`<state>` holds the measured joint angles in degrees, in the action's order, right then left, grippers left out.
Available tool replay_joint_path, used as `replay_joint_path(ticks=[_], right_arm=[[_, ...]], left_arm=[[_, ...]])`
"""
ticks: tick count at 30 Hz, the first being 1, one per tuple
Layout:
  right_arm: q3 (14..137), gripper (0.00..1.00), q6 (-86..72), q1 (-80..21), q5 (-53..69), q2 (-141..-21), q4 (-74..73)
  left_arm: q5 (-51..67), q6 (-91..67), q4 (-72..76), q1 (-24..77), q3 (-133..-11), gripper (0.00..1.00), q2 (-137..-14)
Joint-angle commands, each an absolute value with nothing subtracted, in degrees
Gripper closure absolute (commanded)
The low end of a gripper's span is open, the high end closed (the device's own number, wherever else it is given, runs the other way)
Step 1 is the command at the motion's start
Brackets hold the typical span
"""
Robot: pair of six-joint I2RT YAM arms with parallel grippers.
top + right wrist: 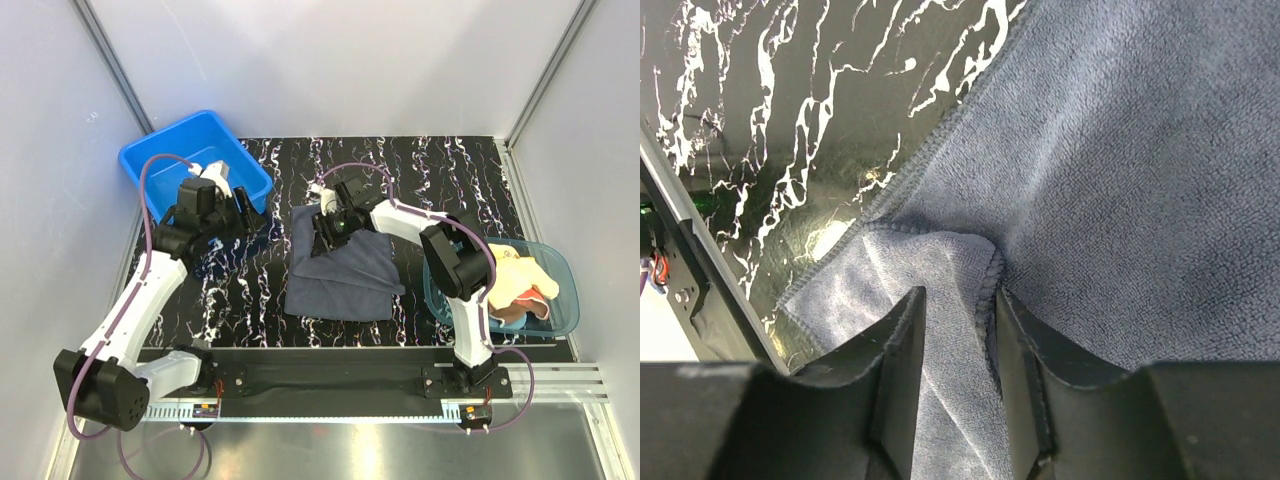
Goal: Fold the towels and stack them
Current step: Fold the towel
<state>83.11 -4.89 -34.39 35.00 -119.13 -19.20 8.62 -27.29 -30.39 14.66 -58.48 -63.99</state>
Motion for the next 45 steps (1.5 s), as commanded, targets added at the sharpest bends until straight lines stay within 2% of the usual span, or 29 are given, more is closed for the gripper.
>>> replay_joint_path(ticks=[1,4,6,8,12,19,27,30,33,34,37,40,45], right_arm=[[81.6,0.60,-5.5,-35.3,34.8,-117.8,-16.8],[80.1,0.67,-6.6,-36.0,34.0,-117.0,-15.5],[79.5,0.83,-7.4,-37.0,32.9,-116.3,-15.1],[78.9,0.91,-7.7,-38.1,30.9,-114.2,-15.0],[78.3,0.92,-9.1,-42.6,26.6,-108.7,-16.5],[67.8,0.87,-15.1,-50.2,18.3,-102.8,-11.8],[59.7,0.65,-20.6,-54.8,18.5,-97.3,-6.1],[61.3,0.63,-21.0,-54.9,15.7,-93.2,-11.1],[64.6,0.64,-25.6,-54.9,3.6,-89.4,-22.4],[65.5,0.65,-28.1,-54.9,-5.9,-88.7,-26.1],[66.5,0.64,-38.3,-54.8,-20.0,-86.7,-38.6],[64.9,0.60,-49.5,-54.7,-28.3,-85.2,-48.2],[57.2,0.58,-60.2,-52.4,-29.2,-80.9,-51.2]], left_arm=[[9.6,-26.5,-29.7,14.4,-60.6,0.42,-62.1],[9.7,-26.6,-29.7,14.4,-60.6,0.42,-61.8],[9.6,-26.7,-29.7,14.4,-60.4,0.42,-61.6],[9.6,-26.8,-29.8,14.4,-60.2,0.42,-61.4],[8.9,-27.2,-29.6,14.3,-59.8,0.42,-61.4],[7.0,-27.9,-30.5,14.4,-59.6,0.42,-62.2],[6.2,-27.8,-31.6,14.3,-59.1,0.41,-61.4],[7.4,-28.8,-30.9,14.5,-56.6,0.42,-61.2],[11.5,-31.8,-27.5,15.2,-51.2,0.43,-61.4],[12.3,-33.0,-26.6,15.8,-49.8,0.43,-61.8],[10.5,-35.0,-23.8,20.7,-45.4,0.45,-63.4],[7.7,-36.9,-22.2,26.5,-43.6,0.45,-65.6],[7.1,-38.7,-18.5,31.4,-41.3,0.46,-69.9]])
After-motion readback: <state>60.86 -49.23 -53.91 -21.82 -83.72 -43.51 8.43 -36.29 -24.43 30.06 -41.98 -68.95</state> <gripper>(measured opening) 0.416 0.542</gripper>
